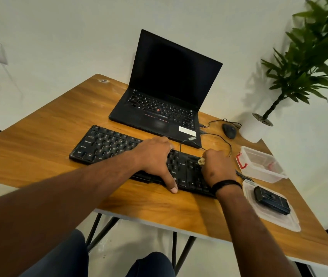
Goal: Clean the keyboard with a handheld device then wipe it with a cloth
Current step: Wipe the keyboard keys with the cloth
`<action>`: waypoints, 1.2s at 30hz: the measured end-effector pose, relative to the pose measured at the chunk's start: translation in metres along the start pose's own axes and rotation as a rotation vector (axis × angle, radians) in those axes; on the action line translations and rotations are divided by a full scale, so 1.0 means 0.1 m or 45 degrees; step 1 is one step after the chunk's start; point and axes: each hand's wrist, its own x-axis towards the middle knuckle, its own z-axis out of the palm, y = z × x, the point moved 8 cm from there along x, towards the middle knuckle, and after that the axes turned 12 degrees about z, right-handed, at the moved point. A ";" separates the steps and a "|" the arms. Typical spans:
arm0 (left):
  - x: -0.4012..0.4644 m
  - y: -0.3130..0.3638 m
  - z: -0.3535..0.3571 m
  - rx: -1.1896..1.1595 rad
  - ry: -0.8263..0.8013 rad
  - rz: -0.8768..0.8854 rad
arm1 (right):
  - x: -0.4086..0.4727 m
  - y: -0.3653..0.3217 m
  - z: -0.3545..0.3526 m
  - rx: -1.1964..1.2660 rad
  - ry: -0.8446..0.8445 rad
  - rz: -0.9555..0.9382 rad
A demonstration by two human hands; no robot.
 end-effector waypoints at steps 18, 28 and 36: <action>0.00 0.03 -0.01 -0.029 0.009 -0.030 | -0.10 -0.08 -0.04 -0.006 -0.011 -0.051; 0.03 0.02 -0.01 -0.009 -0.021 -0.051 | -0.31 -0.46 0.03 0.359 -0.054 -0.152; 0.01 0.01 0.01 -0.032 0.007 -0.054 | -0.63 -0.17 0.04 0.265 -0.082 -0.187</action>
